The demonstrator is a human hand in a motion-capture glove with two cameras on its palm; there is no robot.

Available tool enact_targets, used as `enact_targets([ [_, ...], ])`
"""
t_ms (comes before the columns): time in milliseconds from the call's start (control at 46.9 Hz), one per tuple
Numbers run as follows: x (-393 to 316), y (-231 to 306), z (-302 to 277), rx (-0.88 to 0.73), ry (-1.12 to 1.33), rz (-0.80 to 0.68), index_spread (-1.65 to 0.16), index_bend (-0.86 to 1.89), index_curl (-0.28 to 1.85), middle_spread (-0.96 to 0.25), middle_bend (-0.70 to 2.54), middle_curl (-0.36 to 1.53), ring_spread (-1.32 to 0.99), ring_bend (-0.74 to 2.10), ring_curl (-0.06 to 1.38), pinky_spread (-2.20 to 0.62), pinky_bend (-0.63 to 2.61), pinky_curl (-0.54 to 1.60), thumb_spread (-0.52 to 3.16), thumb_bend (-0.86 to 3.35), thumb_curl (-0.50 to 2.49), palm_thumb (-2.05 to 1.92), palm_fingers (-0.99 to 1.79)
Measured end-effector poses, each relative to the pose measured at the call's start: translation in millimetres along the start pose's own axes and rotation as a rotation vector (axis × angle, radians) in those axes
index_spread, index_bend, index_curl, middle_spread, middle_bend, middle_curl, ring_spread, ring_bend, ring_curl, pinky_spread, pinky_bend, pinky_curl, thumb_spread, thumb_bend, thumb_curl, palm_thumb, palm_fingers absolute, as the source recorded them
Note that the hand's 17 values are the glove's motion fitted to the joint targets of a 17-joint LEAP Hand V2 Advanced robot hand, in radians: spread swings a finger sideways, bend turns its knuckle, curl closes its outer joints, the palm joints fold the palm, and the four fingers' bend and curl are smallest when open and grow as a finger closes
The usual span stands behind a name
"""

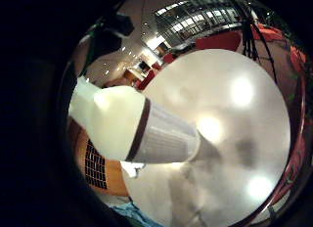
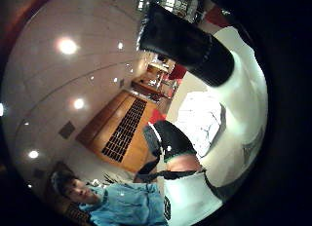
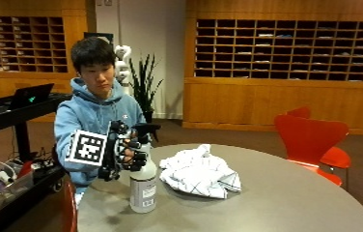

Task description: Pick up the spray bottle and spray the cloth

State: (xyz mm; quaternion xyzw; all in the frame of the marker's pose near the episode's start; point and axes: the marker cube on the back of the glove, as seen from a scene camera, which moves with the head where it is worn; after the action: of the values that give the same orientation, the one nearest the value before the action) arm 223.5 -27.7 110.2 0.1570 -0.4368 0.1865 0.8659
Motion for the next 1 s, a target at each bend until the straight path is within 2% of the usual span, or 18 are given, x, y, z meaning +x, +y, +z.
enact_targets([
  [192, -5.5, -26.5, 18.3, 0.042, -0.089, 0.08, -0.22, 0.15, 0.16, 0.01, 0.3, 0.37, 0.01, 0.57, 0.33, 0.14, 0.44, 0.34, 1.0, -0.01, 0.33, 0.6, 0.54],
  [299, -9.3, -40.1, 32.8, 0.021, -0.103, 0.133, -0.22, 0.32, 0.24, -0.06, 0.3, 0.37, -0.05, 0.57, 0.32, 0.07, 0.32, 0.3, 0.99, 0.02, 0.37, 0.7, 0.96],
  [427, -15.4, -50.4, 49.7, -0.023, -0.109, 0.163, -0.21, 0.29, 0.31, -0.11, 0.4, 0.42, -0.12, 0.63, 0.37, -0.05, 0.3, 0.32, 0.91, 0.02, 0.42, 0.8, 1.34],
  [661, -34.6, -67.3, 89.8, -0.191, -0.07, 0.122, -0.21, 0.37, 0.41, -0.12, 0.55, 0.49, -0.16, 0.67, 0.43, -0.17, 0.34, 0.36, 0.57, -0.01, 0.56, 0.9, 1.43],
  [1002, -62.0, -67.8, 139.7, -0.475, 0.109, 0.032, -0.2, 0.47, 0.5, -0.13, 0.62, 0.52, -0.18, 0.69, 0.46, -0.25, 0.36, 0.39, 0.34, -0.03, 0.67, 0.91, 1.41],
])
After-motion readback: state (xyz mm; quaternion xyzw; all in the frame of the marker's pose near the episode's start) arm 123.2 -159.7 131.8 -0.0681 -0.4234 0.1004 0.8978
